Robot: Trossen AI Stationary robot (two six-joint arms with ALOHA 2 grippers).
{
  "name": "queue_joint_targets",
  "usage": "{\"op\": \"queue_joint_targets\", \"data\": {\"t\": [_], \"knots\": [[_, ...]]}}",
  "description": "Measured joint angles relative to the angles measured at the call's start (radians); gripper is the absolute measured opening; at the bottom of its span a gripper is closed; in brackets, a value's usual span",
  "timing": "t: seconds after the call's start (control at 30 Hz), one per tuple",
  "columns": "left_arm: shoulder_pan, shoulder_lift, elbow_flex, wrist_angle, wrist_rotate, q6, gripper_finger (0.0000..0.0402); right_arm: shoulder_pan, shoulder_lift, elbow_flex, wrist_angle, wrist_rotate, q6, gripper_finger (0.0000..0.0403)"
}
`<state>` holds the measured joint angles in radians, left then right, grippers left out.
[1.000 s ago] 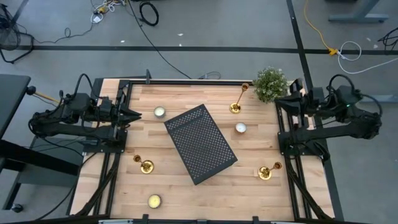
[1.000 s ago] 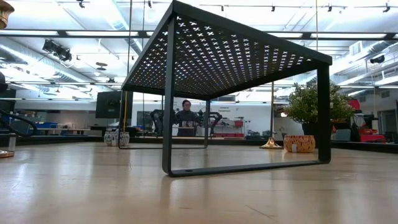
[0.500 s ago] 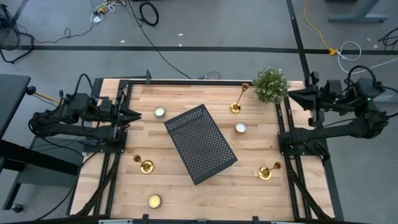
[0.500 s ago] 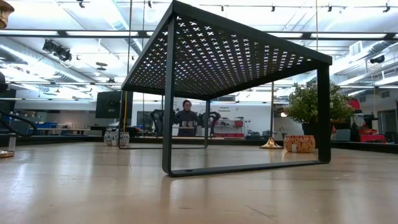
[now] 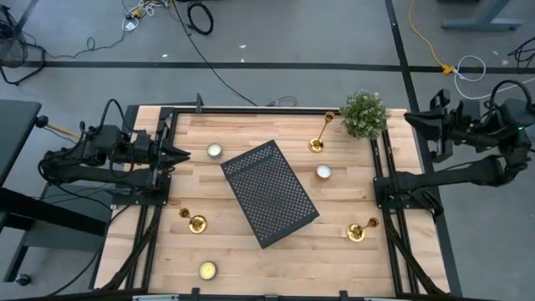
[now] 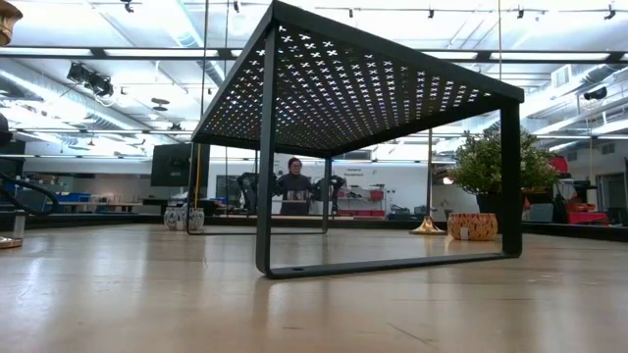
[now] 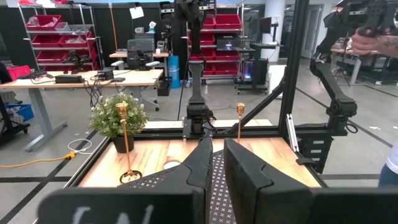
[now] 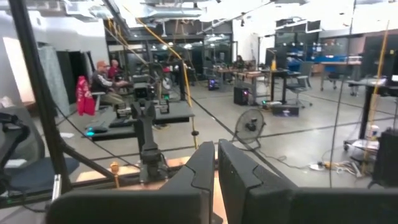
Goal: Pick & Place candle stick holders
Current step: Put the top gold candle holder on the shelf
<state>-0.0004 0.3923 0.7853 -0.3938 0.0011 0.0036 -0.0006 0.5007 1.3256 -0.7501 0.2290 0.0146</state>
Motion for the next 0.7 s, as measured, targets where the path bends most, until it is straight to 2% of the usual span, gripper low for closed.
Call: {"op": "queue_joint_targets", "data": {"t": [0.23, 0.7], "knots": [[0.0, 0.0, 0.0, 0.0, 0.0, 0.0, 0.0046, 0.0, 0.0, 0.05, -0.058, 0.0, 0.004, 0.0024], [0.0, 0.0, 0.0, 0.0, 0.0, 0.0, 0.0046, 0.0, 0.025, 0.054, -0.059, -0.028, 0.0, 0.0024]]}}
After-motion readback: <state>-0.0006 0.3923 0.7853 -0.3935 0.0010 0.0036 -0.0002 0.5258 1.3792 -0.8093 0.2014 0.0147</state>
